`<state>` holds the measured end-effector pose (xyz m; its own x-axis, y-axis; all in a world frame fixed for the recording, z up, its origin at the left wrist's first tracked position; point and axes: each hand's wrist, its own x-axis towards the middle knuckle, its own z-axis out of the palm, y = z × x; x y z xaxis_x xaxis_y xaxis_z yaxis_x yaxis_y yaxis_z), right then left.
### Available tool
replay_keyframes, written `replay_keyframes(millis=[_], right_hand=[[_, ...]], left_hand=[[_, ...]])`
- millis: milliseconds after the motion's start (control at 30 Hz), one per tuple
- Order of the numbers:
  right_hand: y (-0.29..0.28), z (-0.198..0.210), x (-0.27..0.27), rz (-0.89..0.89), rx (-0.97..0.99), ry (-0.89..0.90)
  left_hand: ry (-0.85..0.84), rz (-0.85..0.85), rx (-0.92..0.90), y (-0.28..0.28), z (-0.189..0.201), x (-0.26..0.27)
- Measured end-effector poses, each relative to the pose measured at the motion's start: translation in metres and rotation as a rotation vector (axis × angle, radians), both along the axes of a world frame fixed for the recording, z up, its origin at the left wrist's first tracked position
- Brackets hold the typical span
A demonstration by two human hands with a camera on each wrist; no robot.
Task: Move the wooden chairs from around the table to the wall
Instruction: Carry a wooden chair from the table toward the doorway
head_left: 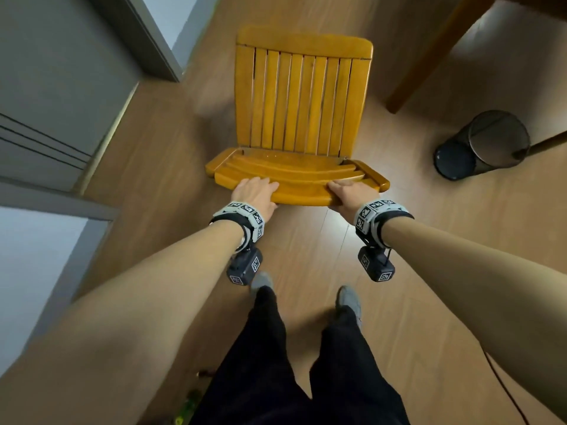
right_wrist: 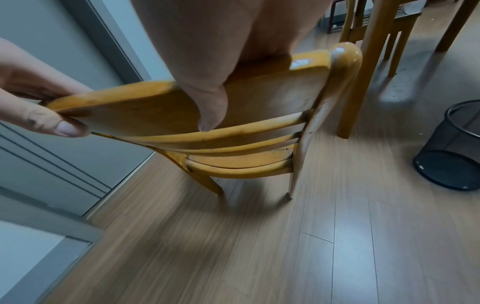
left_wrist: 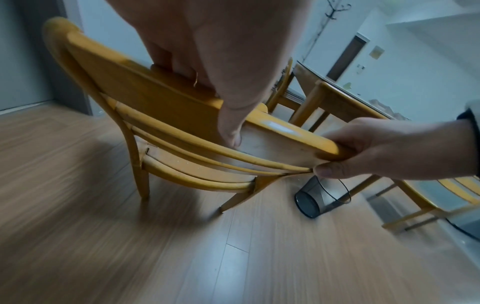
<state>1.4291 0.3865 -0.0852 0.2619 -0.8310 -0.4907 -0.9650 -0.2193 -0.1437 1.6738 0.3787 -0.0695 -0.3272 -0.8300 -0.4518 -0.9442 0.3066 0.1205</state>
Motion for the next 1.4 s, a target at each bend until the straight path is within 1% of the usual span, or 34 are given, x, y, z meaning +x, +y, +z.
replay_keyframes(millis=[200,367,467,600,800,1067,1267,1333,1400], right_hand=[[0.027,0.006,-0.05,0.093,-0.024,0.01],[0.045,0.018,-0.095,0.152,0.007,0.011],[0.053,0.025,-0.117,0.171,0.045,0.02],[0.057,0.032,-0.134,0.194,0.035,0.048],[0.049,0.037,-0.139,0.199,0.039,0.041],[0.029,0.041,-0.133,0.176,0.024,0.064],[0.023,0.043,-0.133,0.184,0.025,0.079],[0.022,0.049,-0.131,0.205,0.044,0.09],[0.022,0.059,-0.131,0.221,0.09,0.118]], left_hand=[[0.06,0.134,-0.027,0.054,0.006,-0.049],[0.075,0.245,-0.014,0.095,0.016,-0.097],[0.072,0.28,0.002,0.115,0.022,-0.121],[0.07,0.315,-0.003,0.131,0.028,-0.143],[0.076,0.353,0.006,0.13,0.032,-0.153],[0.059,0.352,0.036,0.103,0.038,-0.147],[0.043,0.321,0.091,0.093,0.042,-0.142],[0.028,0.296,0.114,0.091,0.044,-0.142],[0.002,0.262,0.178,0.087,0.05,-0.142]])
